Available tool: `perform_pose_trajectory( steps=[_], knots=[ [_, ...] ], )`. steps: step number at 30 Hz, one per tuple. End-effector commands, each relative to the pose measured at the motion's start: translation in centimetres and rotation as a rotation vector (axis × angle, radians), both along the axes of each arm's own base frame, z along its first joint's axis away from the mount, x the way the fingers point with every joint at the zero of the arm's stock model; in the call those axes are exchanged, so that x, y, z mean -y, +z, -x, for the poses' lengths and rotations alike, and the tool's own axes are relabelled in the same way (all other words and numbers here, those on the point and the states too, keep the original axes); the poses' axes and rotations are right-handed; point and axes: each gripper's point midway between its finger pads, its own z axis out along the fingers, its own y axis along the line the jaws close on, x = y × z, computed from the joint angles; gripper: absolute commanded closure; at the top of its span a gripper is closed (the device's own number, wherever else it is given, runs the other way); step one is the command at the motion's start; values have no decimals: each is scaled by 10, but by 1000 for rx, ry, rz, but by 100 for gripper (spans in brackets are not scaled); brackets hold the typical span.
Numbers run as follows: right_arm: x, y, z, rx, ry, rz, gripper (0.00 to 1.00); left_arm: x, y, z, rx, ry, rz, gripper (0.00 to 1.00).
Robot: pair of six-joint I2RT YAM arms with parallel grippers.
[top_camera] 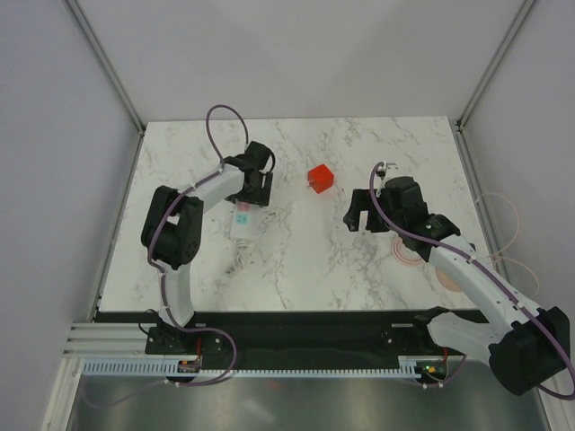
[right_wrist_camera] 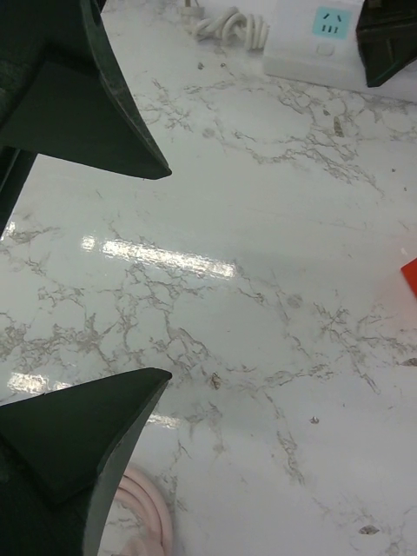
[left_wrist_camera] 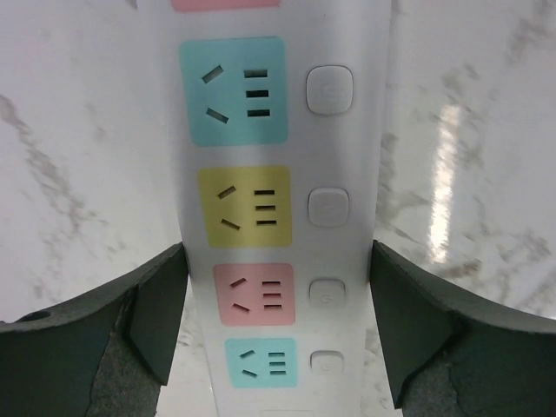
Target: Pull the plug off the socket
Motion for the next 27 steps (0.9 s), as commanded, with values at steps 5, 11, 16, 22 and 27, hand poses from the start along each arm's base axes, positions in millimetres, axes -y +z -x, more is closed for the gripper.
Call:
perform_pose_trajectory(
  steps=[5, 11, 16, 22, 27],
  knots=[
    [-4, -3, 5, -5, 22, -22, 2, -97, 6, -53, 17, 16, -319, 61],
    [-7, -10, -1, -44, 14, -15, 2, -99, 25, -70, 60, 4, -290, 31],
    [-15, -14, -16, -42, -20, -53, 2, -90, 51, -60, 77, 69, -195, 14],
    [-25, -17, -50, -55, -71, -50, 2, -85, 97, -45, 108, 138, -109, 0],
    [-39, -25, -82, -79, -101, -63, 2, -71, 144, -27, 185, 172, 29, 0]
  ],
)
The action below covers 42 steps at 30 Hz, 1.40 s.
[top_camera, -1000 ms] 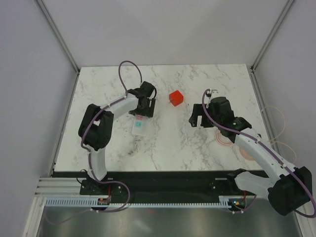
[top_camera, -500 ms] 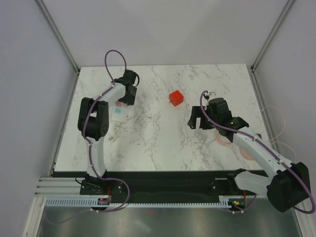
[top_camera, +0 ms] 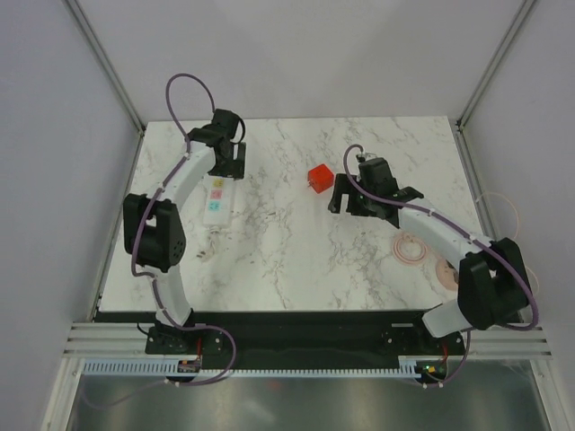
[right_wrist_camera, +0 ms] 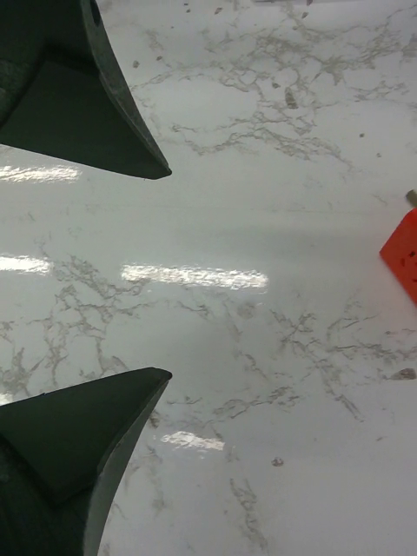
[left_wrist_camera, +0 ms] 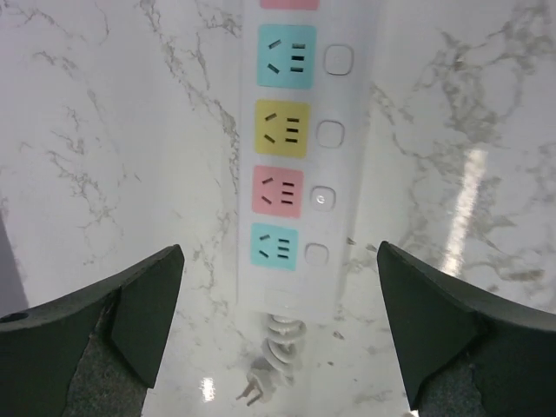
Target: Pull the plug off the socket
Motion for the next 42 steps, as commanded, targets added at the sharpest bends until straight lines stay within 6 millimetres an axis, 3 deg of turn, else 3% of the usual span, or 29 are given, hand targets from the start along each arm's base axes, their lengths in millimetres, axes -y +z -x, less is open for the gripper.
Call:
perform_pose_trajectory(
  steps=[1, 2, 4, 5, 7, 8, 10, 11, 12, 13, 14, 18, 23, 28, 32, 33, 35, 36, 37, 39, 42],
  knots=[
    [-16, 30, -43, 91, -45, -59, 2, 33, 69, 17, 129, 7, 243, 0],
    [-19, 16, -51, 59, -52, -48, 2, 43, 86, 24, 165, -27, 304, 0],
    [-20, 24, -76, 78, -98, -69, 2, 69, 84, 36, 161, -105, 410, 1],
    [-21, 8, -86, 45, -115, -68, 2, 77, 93, 43, 179, -133, 451, 2],
    [-27, 19, -111, 69, -136, -148, 2, 100, 82, 55, 151, -203, 557, 3],
    [-29, 5, -120, 46, -152, -159, 2, 104, 87, 61, 161, -218, 587, 4],
    [-31, 12, -143, 60, -177, -234, 2, 116, 83, 68, 143, -251, 651, 5],
    [-32, -2, -150, 40, -184, -241, 4, 119, 86, 70, 145, -259, 669, 6],
    [-33, 3, -162, 64, -192, -268, 5, 121, 89, 74, 149, -266, 685, 6],
    [-34, -9, -167, 41, -207, -280, 8, 126, 94, 74, 164, -284, 703, 7],
    [-35, -8, -173, 51, -212, -292, 9, 128, 95, 78, 168, -296, 713, 7],
    [-40, -27, -177, 29, -237, -335, 24, 130, 100, 82, 187, -312, 725, 8],
    [-61, -32, -180, 39, -214, -422, 41, 133, 101, 84, 189, -318, 749, 8],
    [-85, -42, -178, 19, -213, -479, 43, 137, 100, 85, 183, -325, 770, 9],
    [-122, -37, -180, 33, -177, -537, 43, 138, 100, 85, 184, -324, 778, 9],
    [-136, -47, -175, 6, -167, -543, 43, 137, 99, 85, 182, -321, 778, 9],
    [-159, -40, -176, 6, -136, -572, 43, 136, 98, 84, 182, -317, 778, 10],
    [-165, -46, -175, -7, -131, -574, 43, 136, 96, 83, 181, -314, 776, 10],
    [-173, -37, -180, 6, -122, -592, 42, 135, 96, 83, 182, -312, 775, 10],
    [-181, -36, -179, -1, -109, -592, 40, 134, 94, 83, 182, -314, 771, 10],
    [-174, -23, -182, 18, -103, -562, 35, 135, 94, 83, 182, -322, 771, 10]
  ],
)
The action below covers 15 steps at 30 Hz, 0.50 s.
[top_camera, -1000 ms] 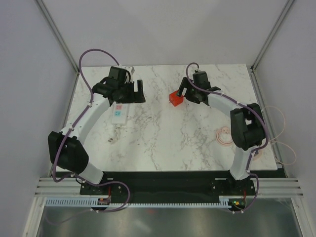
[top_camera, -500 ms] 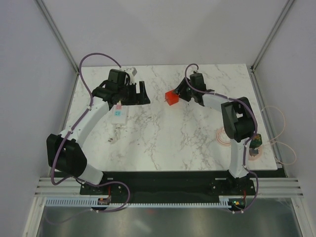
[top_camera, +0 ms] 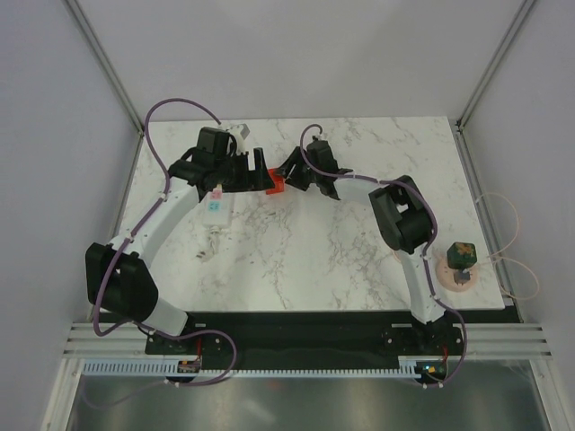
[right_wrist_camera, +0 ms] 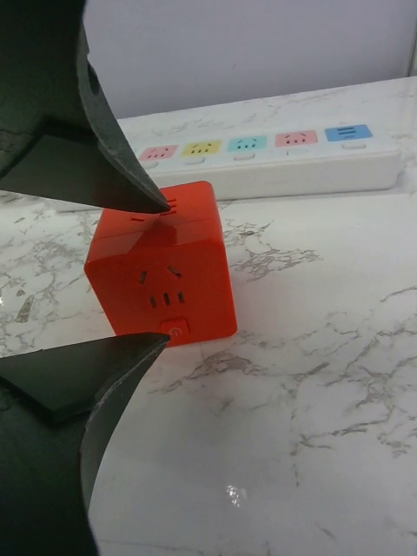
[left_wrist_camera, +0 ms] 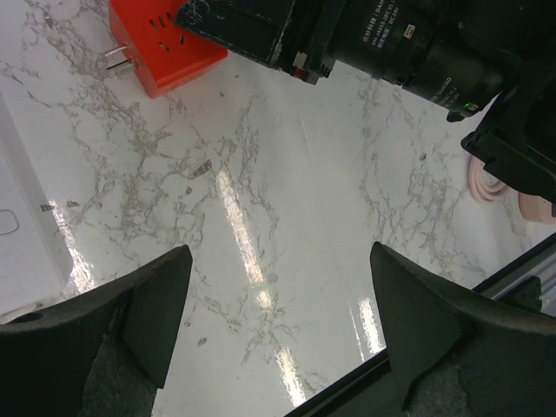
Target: Pull the plug off the socket
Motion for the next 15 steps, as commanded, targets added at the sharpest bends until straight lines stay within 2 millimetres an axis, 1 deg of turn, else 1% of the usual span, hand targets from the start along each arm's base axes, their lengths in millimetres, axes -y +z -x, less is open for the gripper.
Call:
perform_pose_trajectory(
  steps=[1, 2, 3, 4, 5, 6, 7, 8, 9, 10, 11, 12, 13, 14, 15],
  knots=[
    [11, 26, -9, 24, -12, 17, 34, 3, 14, -1, 39, -4, 42, 10],
    [23, 26, -10, 35, -10, 56, 34, 3, 14, -1, 38, -7, 44, 10],
    [33, 42, -9, 59, -15, 77, 31, 4, 15, 0, 39, -9, 49, 10],
    [51, 31, -2, 22, -38, 138, 30, 5, 17, 1, 42, -14, 53, 10],
    [70, 31, -1, 32, -42, 197, 29, 6, 18, 2, 41, -19, 59, 10],
    [83, 54, 3, 66, -55, 217, 26, 6, 19, 3, 43, -23, 63, 10],
    [100, 47, 13, 42, -70, 266, 25, 7, 22, 3, 48, -24, 68, 10],
    [126, 45, 18, 20, -106, 333, 24, 7, 22, 3, 46, -25, 74, 10],
    [140, 69, 26, 66, -109, 369, 23, 8, 24, 4, 51, -28, 80, 10],
    [160, 55, 44, 14, -123, 445, 22, 9, 25, 5, 51, -30, 84, 10],
    [183, 75, 49, 43, -181, 482, 22, 10, 27, 6, 53, -34, 90, 10],
    [196, 76, 58, 49, -176, 536, 21, 10, 28, 6, 53, -38, 96, 10],
    [210, 62, 79, -2, -166, 593, 21, 11, 30, 7, 56, -42, 102, 10],
    [222, 63, 87, -9, -182, 625, 20, 12, 32, 8, 61, -50, 109, 10],
    [236, 78, 96, 15, -218, 660, 20, 13, 33, 10, 60, -54, 113, 10]
  ],
)
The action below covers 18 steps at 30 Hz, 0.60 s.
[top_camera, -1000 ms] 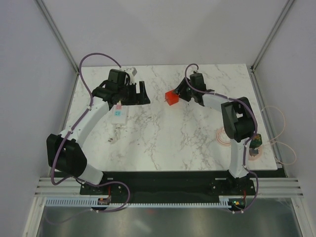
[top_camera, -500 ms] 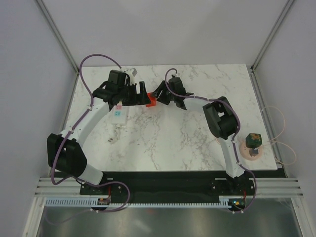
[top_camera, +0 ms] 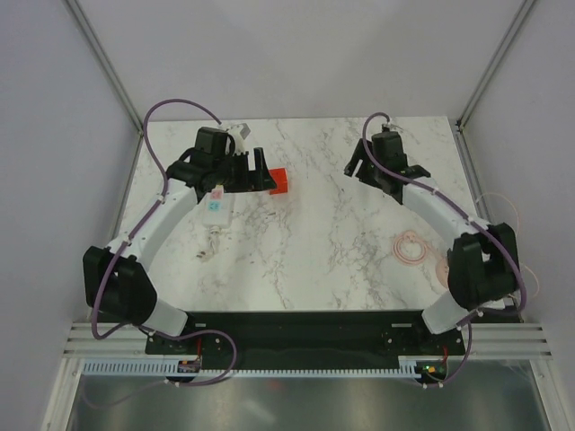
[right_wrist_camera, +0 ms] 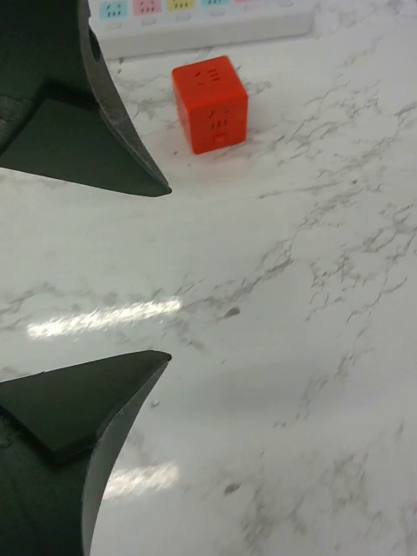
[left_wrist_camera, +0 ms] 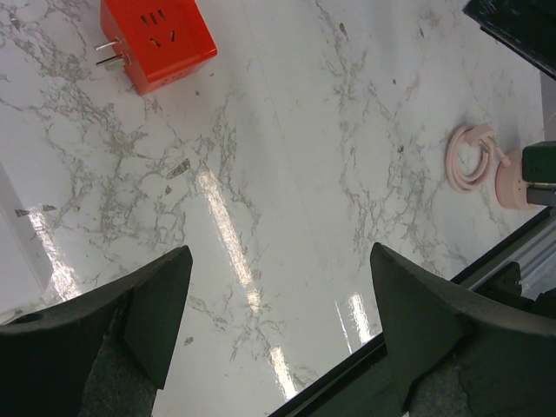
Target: Pull the plug off the socket
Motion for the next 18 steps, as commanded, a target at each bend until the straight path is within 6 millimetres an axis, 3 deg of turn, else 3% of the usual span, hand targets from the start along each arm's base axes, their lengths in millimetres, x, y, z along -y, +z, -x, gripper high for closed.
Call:
perform_pose_trajectory(
  steps=[1, 3, 4, 6, 7, 8, 10, 13, 18],
  knots=[
    [54, -19, 60, -110, -40, 259, 20, 8, 29, 4, 63, -19, 76, 10],
    [75, -11, 79, -109, -100, 282, 20, 8, 30, 5, 64, -25, 81, 10],
    [86, -29, 100, -173, -125, 292, 21, 9, 31, 6, 67, -29, 84, 10],
    [100, -27, 119, -173, -169, 271, 25, 11, 30, 7, 61, -37, 92, 10],
    [106, -44, 137, -220, -191, 266, 27, 12, 30, 7, 60, -39, 94, 10],
    [111, -41, 144, -205, -210, 253, 30, 13, 30, 9, 57, -45, 98, 10],
    [124, -57, 165, -249, -256, 275, 37, 14, 30, 8, 56, -47, 105, 10],
    [138, -69, 181, -282, -311, 294, 42, 16, 28, 9, 49, -57, 112, 11],
    [145, -87, 186, -340, -337, 320, 45, 18, 27, 11, 47, -63, 110, 11]
  ],
)
